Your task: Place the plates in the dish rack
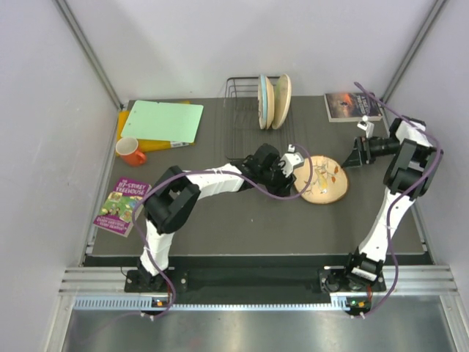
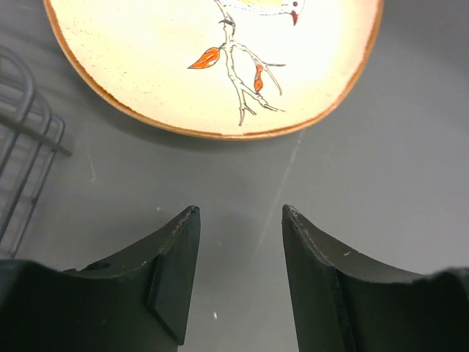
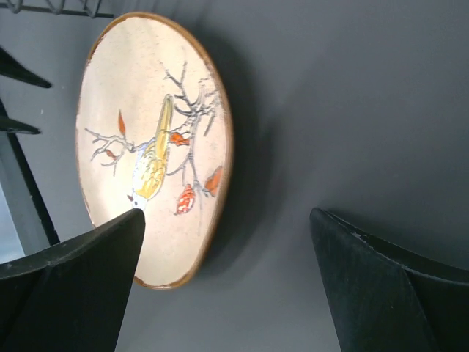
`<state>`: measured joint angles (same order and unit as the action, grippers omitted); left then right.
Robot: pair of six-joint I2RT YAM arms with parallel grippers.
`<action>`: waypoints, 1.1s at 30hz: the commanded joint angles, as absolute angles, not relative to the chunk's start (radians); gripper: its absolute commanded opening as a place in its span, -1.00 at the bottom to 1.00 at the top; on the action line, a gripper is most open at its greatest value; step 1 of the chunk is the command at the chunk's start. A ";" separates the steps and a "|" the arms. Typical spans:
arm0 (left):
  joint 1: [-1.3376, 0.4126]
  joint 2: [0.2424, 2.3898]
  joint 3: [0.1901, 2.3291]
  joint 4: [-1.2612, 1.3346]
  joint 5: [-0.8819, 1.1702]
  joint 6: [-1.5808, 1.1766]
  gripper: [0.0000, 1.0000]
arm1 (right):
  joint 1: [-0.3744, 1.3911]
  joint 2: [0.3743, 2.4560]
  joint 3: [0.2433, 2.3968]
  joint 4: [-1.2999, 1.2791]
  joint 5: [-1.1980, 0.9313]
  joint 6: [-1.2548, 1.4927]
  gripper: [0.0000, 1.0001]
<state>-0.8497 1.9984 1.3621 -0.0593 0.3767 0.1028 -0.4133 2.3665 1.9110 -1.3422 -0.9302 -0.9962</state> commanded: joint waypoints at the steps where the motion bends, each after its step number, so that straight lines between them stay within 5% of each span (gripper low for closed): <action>1: -0.853 2.066 1.434 -0.020 0.383 0.084 0.07 | -0.384 2.388 1.815 -1.468 -0.842 -1.111 0.90; 33: -0.900 2.275 1.575 -0.035 0.382 0.043 0.04 | -0.255 2.474 1.552 -1.468 -0.911 -1.051 0.37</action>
